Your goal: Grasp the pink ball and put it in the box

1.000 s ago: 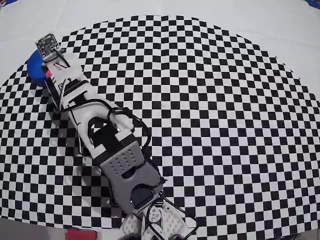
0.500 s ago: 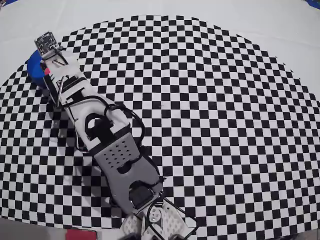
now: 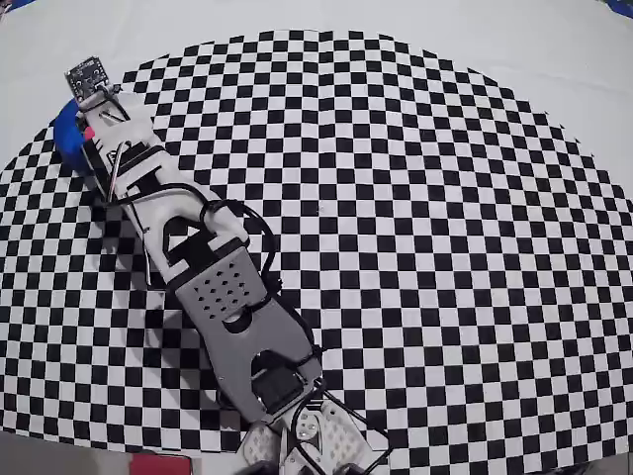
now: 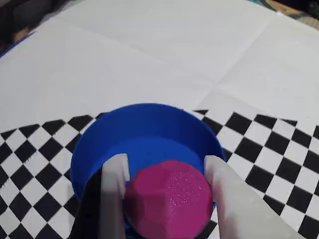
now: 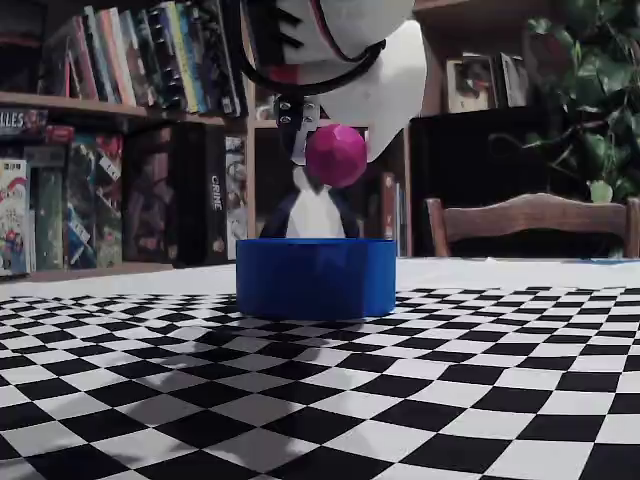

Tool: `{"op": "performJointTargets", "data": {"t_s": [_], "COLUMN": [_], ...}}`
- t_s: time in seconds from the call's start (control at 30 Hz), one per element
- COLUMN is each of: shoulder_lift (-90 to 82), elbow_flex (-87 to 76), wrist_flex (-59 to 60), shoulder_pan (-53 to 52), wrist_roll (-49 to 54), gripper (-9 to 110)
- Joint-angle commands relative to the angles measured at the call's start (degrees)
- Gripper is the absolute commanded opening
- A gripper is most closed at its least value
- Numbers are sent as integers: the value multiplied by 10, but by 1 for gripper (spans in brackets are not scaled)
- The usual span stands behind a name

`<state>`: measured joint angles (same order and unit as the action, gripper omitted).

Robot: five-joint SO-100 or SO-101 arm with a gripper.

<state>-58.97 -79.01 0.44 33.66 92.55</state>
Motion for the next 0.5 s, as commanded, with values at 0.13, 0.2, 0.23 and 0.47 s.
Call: {"op": "performJointTargets", "data": {"t_s": [0.13, 0.2, 0.23, 0.47], "shoulder_lift": [15, 23, 27, 55], "elbow_flex": [62, 70, 76, 110], "wrist_flex": [9, 11, 11, 17], "shoulder_pan": [0, 0, 0, 0], "wrist_roll": [-4, -4, -4, -4], "gripper": [0, 0, 0, 0]}}
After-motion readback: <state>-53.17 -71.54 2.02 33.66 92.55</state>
